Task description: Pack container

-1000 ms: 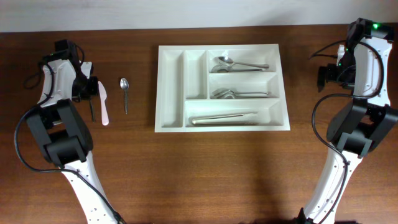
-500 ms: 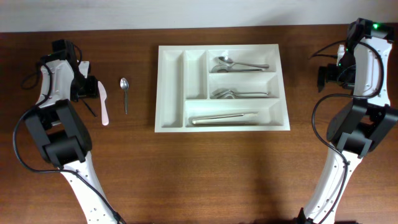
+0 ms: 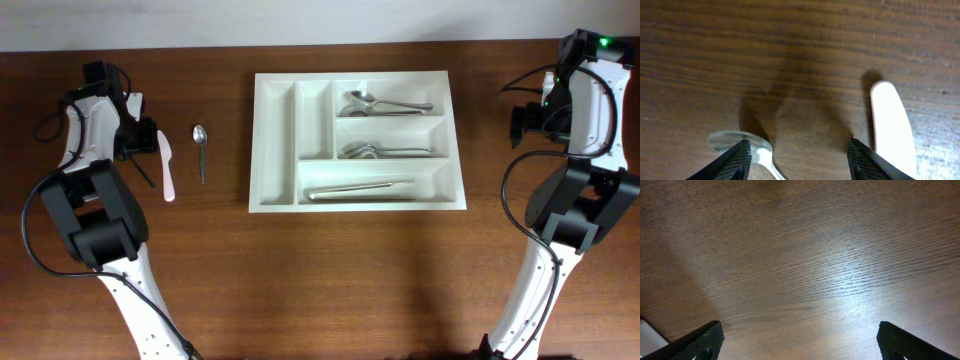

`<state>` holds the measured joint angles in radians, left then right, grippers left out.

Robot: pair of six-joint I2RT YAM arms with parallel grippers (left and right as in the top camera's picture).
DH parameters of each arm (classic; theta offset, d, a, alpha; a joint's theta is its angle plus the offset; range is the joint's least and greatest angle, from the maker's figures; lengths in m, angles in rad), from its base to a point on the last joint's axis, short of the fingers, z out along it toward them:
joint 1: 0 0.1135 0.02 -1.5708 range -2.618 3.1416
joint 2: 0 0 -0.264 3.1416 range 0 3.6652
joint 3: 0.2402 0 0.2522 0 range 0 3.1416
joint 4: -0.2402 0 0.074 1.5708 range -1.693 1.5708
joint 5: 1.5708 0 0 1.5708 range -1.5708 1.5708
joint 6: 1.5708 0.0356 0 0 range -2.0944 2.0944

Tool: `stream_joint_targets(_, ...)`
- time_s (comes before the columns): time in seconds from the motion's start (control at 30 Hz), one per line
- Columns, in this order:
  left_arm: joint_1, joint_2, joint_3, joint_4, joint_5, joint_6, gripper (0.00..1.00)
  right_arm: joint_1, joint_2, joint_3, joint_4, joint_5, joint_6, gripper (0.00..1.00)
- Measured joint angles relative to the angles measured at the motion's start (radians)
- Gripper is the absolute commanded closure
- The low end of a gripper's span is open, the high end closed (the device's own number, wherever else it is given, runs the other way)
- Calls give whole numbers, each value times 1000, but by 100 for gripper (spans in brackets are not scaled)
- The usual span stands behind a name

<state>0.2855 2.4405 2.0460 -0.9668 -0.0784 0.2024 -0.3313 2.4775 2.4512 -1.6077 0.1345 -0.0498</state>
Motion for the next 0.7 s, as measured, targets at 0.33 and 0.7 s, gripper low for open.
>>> stream_joint_targets(0.33,27,4,2,37,18,-27,36,0,0,0,0,0,0,1)
stream_joint_targets(0.7,87,28,50,32,124,-42,36,0,0,0,0,0,0,1)
